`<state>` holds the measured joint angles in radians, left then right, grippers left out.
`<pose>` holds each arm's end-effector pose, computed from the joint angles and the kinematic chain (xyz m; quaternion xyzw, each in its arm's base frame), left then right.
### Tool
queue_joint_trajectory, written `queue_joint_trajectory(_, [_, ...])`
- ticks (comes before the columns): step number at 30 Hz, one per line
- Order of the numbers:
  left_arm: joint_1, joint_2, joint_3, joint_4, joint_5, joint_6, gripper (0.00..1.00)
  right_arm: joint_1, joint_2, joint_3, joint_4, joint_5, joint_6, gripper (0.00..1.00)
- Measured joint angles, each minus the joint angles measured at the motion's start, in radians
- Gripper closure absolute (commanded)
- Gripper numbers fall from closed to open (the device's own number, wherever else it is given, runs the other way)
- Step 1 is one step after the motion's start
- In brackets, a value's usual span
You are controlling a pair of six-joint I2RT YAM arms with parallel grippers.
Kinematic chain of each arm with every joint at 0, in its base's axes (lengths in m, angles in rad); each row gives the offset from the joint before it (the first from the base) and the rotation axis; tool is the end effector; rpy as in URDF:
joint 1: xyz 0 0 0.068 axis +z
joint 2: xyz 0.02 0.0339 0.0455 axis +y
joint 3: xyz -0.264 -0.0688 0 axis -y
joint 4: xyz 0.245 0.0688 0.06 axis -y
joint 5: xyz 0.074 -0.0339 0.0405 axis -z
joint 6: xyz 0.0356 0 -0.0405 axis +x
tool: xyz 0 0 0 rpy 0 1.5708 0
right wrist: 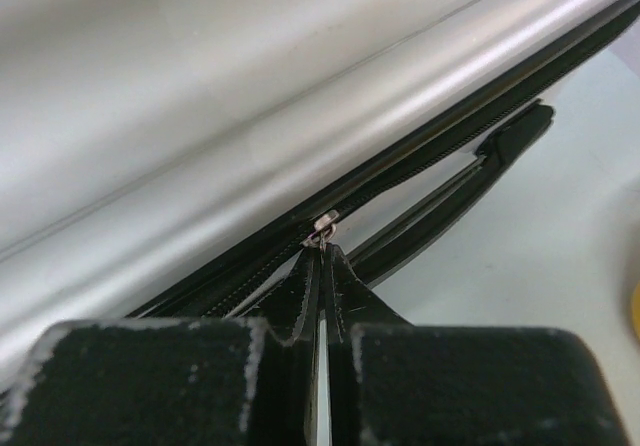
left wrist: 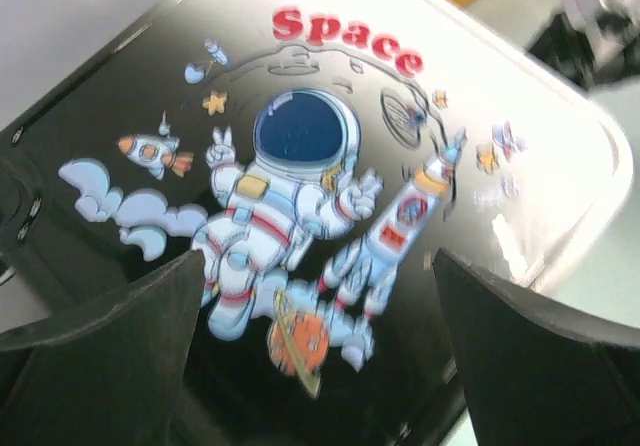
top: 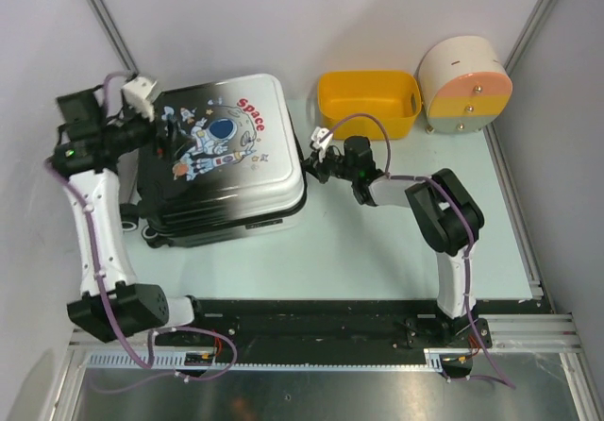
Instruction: Open, take out, and arrange the luggage
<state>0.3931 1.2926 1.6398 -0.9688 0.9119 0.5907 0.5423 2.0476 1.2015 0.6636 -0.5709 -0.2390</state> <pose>0.2282 0.0641 0.4513 0.2790 0.7749 -0.1514 0.5466 0.3761 0.2491 0.1855 -0.4474 0.6133 0.3067 0.5741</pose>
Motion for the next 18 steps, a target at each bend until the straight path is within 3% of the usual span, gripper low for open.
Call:
queue_joint_trajectory(3, [-0.164, 0.055, -0.01, 0.148, -0.193, -0.183, 0.0, 0.034, -0.038, -0.055, 0.003, 0.017, 0.003, 1.0])
queue_joint_trajectory(8, [-0.372, 0.212, 0.081, 0.362, -0.531, -0.357, 0.0, 0.144, -0.126, -0.179, 0.025, 0.03, 0.004, 1.0])
queue_joint_trajectory(14, [-0.54, 0.484, 0.27, 0.542, -0.889, -0.39, 0.0, 0.319, -0.193, -0.256, 0.018, 0.034, 0.027, 1.0])
queue_joint_trajectory(18, [-0.623, 0.684, 0.425, 0.601, -1.099, -0.381, 0.0, 0.357, -0.195, -0.259, 0.015, 0.057, 0.031, 1.0])
